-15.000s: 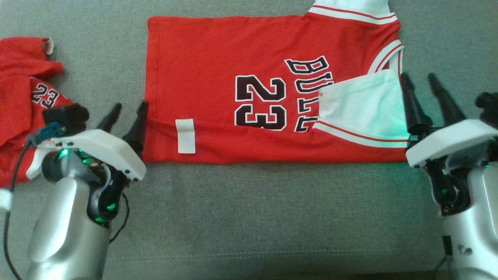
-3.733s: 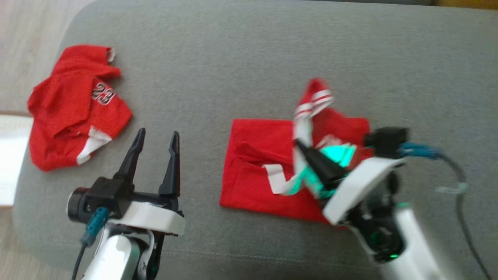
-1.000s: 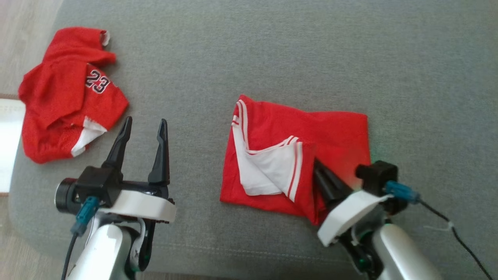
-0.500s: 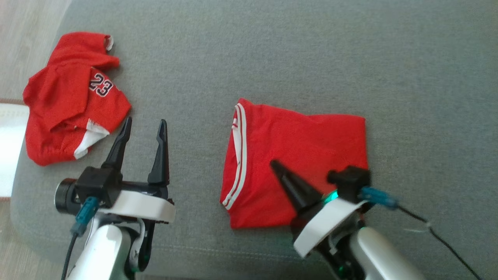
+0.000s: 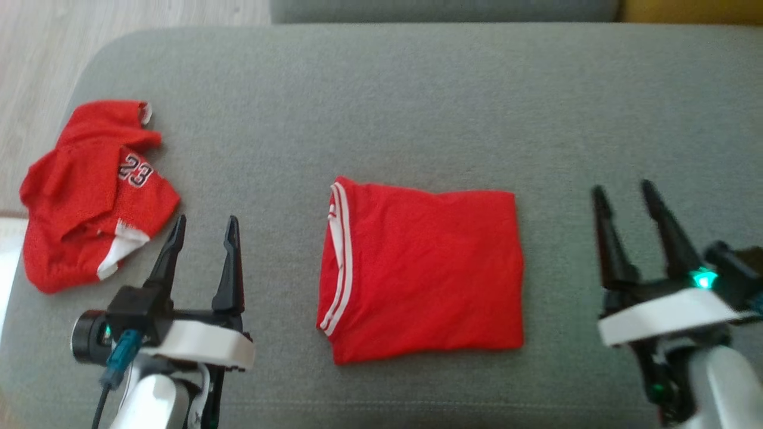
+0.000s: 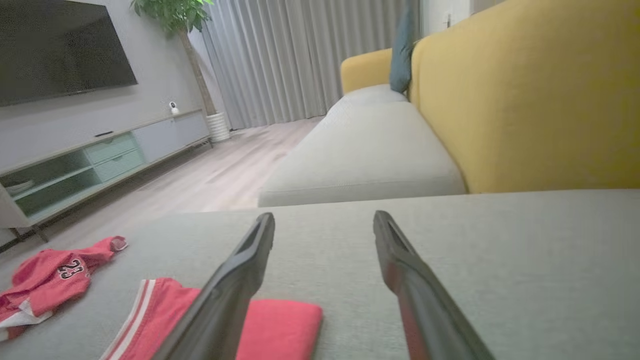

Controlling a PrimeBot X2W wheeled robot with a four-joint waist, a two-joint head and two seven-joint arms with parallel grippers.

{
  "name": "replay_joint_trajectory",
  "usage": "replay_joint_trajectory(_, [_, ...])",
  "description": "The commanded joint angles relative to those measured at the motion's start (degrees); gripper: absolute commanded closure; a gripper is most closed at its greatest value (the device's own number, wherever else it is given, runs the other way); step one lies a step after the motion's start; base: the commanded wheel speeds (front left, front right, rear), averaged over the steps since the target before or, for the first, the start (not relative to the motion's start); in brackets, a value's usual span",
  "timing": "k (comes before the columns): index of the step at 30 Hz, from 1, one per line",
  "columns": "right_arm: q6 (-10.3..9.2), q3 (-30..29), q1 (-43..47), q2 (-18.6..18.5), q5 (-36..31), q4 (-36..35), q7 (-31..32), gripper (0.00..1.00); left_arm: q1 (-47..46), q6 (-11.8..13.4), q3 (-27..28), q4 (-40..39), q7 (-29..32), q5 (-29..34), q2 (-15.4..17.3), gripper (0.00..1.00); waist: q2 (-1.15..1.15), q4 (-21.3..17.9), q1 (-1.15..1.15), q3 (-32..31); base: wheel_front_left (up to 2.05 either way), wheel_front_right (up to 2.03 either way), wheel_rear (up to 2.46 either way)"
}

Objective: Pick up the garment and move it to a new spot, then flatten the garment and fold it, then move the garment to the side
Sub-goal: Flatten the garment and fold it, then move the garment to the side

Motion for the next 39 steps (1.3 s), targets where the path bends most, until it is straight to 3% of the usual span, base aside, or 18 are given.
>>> replay_joint_trajectory(1, [0.23, 0.25, -0.04, -0.51, -0.57, -2.82, 0.31, 0.00, -1.03, 0.46, 2.52, -1.93, -0.68, -0.17, 1.40, 0.00, 0.00, -0.87, 0.00, -1.09, 0.00, 0.00, 0.00])
replay_joint_trajectory(5, [0.23, -4.05, 4.50, -0.07, -1.57, -6.13, 2.57, 0.00, 0.96, 0.71, 2.48, -2.05, -0.26, -0.41, 2.06, 0.00, 0.00, -2.09, 0.00, -3.57, 0.00, 0.00, 0.00])
replay_joint_trajectory(17, [0.23, -5.71, 11.34, 1.73, -2.48, -10.33, 5.97, 0.00, 4.60, 1.60, 2.36, -2.75, 0.82, -0.69, 3.37, 0.00, 0.00, -3.16, 0.00, -7.24, 0.00, 0.00, 0.00])
replay_joint_trajectory(39, [0.23, -5.81, 12.70, 1.98, -4.13, -11.73, 7.89, 0.00, 5.55, 2.69, 1.63, -3.10, 1.64, -0.65, 4.12, 0.00, 0.00, -3.35, 0.00, -7.96, 0.00, 0.00, 0.00])
